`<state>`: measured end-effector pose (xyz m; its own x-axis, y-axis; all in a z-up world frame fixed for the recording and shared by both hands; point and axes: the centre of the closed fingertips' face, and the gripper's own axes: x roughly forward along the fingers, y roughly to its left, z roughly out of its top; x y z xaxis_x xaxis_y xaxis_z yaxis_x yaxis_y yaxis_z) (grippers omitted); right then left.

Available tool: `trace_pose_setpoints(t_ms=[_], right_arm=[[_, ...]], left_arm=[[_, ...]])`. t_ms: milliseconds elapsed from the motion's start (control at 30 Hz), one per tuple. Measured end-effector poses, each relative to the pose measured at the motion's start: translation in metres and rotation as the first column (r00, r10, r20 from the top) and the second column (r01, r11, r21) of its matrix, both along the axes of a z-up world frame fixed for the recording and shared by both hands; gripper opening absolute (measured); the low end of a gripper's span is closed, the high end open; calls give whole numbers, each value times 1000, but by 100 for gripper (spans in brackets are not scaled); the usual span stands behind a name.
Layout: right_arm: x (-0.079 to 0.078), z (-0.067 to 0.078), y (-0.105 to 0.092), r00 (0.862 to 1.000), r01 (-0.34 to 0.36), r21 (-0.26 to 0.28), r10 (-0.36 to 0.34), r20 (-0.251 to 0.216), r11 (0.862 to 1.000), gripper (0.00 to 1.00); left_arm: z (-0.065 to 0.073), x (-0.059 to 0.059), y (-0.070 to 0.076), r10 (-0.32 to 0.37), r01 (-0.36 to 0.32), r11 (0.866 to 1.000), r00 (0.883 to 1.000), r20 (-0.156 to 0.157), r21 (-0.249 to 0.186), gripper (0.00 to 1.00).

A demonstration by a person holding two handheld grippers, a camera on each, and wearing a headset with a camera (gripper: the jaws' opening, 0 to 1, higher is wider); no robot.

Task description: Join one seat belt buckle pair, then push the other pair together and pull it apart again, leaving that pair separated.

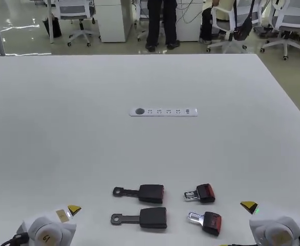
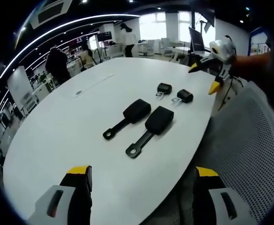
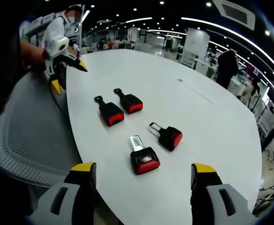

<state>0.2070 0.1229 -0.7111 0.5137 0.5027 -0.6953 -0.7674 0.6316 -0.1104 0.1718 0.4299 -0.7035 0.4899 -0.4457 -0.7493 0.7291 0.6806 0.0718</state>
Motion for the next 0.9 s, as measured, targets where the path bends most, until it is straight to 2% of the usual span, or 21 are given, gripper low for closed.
trace_pose_setpoints(t_ms=[267,367,567,667,767,900], right_arm=[[-1,-8,2,999,-29,-13,29,-12,999,81],[0,-6,3,999,-39,-17,39,-13,999,80],[3,-13,4,998,-65,-35,65,-22,997,78],[4,-16,4,996,-84,-51,82,-35,995,76],[6,-19,5,994,-105,-65,103,-39,992,74],[8,-26,6,991,-126,-74,122,-59,989,69]], left_arm=[[-2,4,-1,-16,16,1000,1000,-7,19,92],[-5,7,-6,-25,25,1000,999,-34,14,85],[-7,18,-20,-66,67,998,997,-40,22,81],[-11,23,-30,-90,92,996,994,-66,22,75],[-17,30,-37,-113,115,993,991,-66,27,74],[-24,40,-57,-161,163,986,984,-71,19,68]])
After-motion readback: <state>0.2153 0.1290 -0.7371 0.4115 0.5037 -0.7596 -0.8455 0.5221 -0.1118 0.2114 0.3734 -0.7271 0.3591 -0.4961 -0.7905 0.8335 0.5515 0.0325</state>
